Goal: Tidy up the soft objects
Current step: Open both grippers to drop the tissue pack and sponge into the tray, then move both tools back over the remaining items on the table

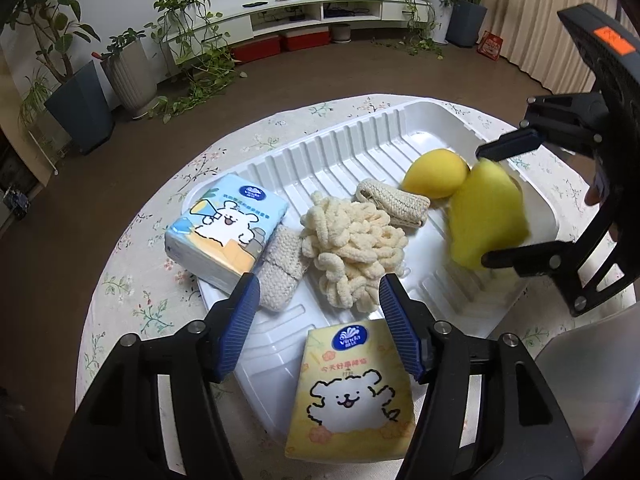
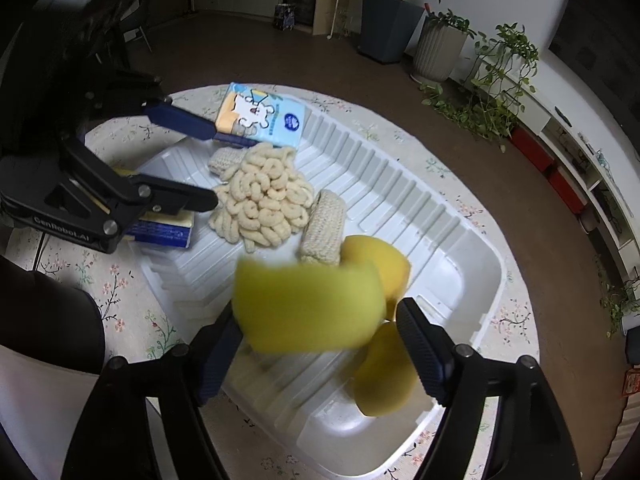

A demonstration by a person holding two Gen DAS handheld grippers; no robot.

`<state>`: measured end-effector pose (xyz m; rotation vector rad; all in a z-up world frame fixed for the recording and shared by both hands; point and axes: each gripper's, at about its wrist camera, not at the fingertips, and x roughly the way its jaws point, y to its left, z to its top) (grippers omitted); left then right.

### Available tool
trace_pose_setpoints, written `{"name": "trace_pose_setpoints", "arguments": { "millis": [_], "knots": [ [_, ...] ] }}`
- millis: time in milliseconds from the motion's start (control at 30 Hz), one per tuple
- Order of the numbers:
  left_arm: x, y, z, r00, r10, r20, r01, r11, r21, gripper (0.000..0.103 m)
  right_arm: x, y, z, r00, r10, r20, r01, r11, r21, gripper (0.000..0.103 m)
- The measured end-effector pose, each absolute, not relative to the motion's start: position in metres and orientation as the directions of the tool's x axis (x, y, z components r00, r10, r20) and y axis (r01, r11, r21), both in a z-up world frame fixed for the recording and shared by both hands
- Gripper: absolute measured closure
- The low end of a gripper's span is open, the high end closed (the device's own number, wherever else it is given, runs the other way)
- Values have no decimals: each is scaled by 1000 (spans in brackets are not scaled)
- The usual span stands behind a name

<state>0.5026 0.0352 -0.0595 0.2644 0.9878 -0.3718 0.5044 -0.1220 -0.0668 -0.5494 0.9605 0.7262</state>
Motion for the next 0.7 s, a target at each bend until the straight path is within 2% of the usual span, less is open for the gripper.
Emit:
{"name": "trace_pose_setpoints", "arguments": {
  "millis": [100,167,233,333,700],
  "knots": [
    [501,34,-57,504,-188,-843,419,907,49,41,502,-124,-64,384,303,-872,-757,645,-109,18],
    [500,34,-55,510,-189,-839,414,909,47,35,501,-127,-62,387,308,-869,-754,649,-106,14],
    [498,33,-53,513,-189,-837,414,909,48,19,500,-130,-59,394,313,-864,-747,657,-103,12],
    [497,35,-49,529,-178,-830,404,913,62,1,499,-138,-53,412,320,-853,-732,674,-101,2],
    [483,62,-12,637,-128,-760,284,956,77,0,501,-198,-10,543,372,-753,-578,816,-14,0]
  ]
}}
